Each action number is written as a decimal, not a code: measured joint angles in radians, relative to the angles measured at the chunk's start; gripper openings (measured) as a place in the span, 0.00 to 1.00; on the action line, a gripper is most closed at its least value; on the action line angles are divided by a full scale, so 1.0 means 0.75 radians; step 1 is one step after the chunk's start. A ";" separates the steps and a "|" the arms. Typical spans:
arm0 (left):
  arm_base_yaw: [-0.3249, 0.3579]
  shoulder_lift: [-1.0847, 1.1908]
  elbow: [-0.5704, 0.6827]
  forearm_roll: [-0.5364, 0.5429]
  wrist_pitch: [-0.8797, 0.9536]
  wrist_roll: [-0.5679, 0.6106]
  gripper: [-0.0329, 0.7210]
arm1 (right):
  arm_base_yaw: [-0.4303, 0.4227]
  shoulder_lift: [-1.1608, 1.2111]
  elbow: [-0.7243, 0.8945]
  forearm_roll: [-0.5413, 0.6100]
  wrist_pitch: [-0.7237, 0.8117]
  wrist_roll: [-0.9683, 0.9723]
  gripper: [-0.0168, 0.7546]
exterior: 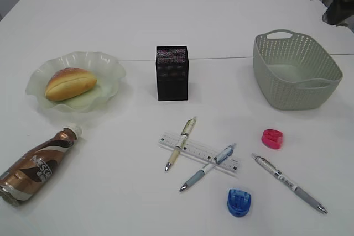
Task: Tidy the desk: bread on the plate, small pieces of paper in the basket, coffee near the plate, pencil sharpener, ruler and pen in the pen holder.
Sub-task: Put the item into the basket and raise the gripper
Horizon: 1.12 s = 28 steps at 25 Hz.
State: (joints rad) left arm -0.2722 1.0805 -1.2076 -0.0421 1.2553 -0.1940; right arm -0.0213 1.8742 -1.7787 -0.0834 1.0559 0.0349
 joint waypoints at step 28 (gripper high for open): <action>0.000 0.000 0.000 -0.011 0.000 0.000 0.61 | 0.000 0.217 -0.071 0.025 -0.144 -0.039 0.75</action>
State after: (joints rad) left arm -0.2722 1.0805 -1.2076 -0.0505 1.2553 -0.1940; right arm -0.0213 2.0369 -1.8317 -0.0646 0.9478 0.0053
